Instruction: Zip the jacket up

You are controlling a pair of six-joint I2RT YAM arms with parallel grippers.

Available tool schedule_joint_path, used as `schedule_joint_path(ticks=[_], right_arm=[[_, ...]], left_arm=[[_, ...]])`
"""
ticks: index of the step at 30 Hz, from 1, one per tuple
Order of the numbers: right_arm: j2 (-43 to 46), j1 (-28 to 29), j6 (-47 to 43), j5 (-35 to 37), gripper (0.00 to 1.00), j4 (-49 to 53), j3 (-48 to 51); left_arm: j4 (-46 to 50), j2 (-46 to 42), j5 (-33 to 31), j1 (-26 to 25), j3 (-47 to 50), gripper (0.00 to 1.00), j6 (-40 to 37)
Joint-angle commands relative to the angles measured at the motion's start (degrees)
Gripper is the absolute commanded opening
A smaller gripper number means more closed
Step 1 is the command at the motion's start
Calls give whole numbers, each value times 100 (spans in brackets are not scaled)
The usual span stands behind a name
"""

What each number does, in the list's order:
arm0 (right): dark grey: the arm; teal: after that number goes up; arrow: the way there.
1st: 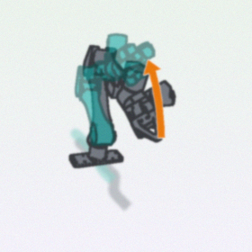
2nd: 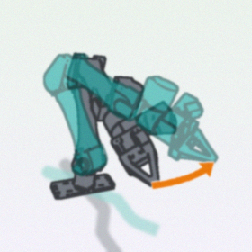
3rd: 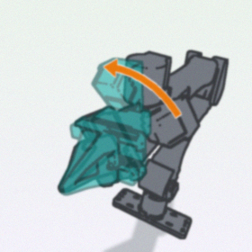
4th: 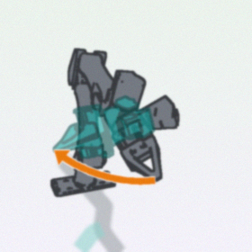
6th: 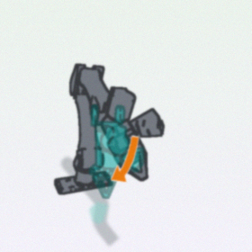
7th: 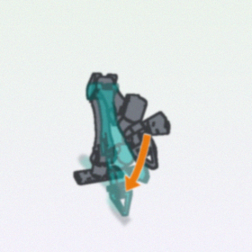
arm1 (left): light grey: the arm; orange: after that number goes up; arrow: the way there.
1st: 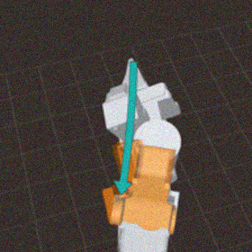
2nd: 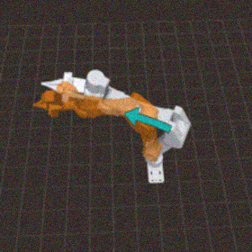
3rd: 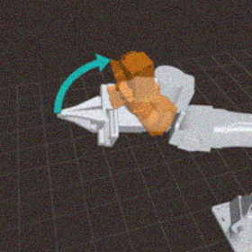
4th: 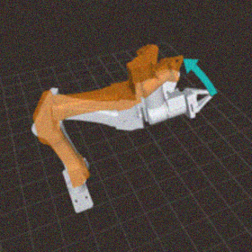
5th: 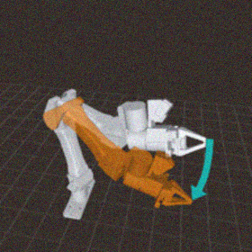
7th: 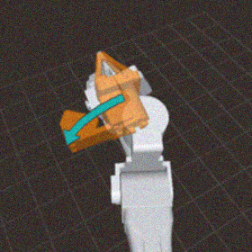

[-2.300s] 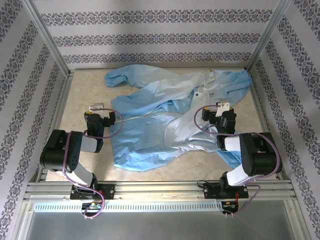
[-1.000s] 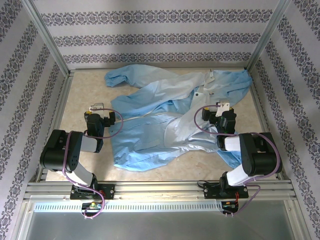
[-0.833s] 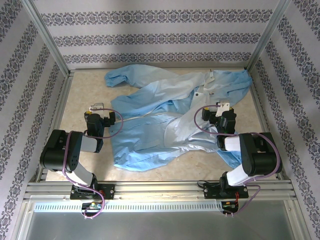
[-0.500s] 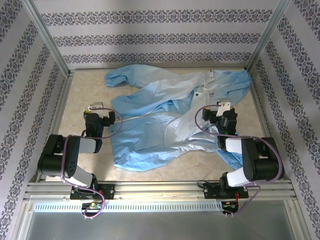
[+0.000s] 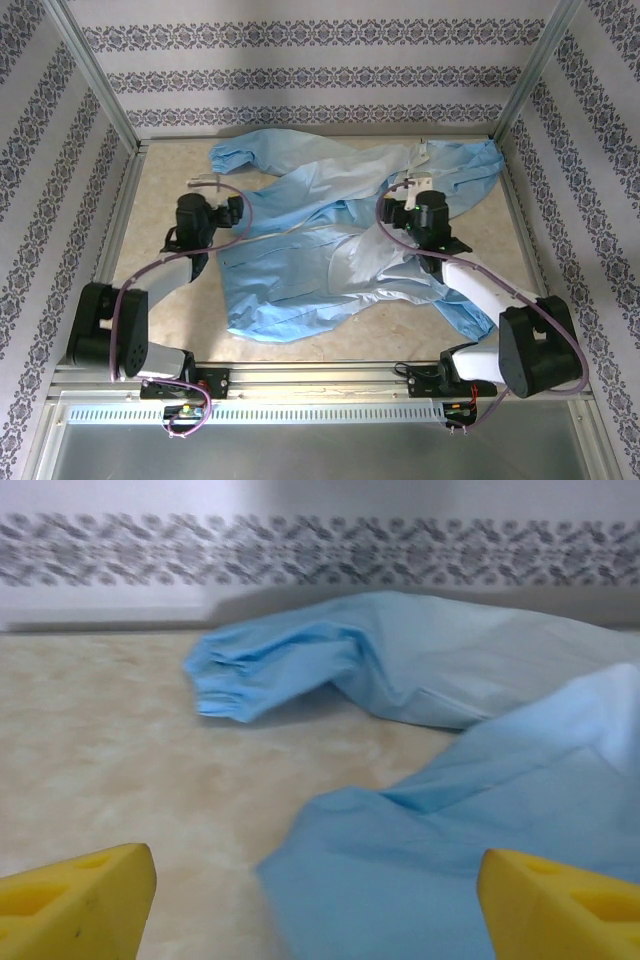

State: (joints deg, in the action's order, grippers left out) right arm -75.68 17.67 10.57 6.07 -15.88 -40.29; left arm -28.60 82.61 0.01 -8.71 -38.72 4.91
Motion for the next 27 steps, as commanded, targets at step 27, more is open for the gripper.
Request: schedule_joint_path(ticks=[27], right_arm=[[-3505, 351, 1809, -807, 26, 3143, -2365]], left_arm=[[4402, 3123, -918, -1366, -3014, 72, 2291]])
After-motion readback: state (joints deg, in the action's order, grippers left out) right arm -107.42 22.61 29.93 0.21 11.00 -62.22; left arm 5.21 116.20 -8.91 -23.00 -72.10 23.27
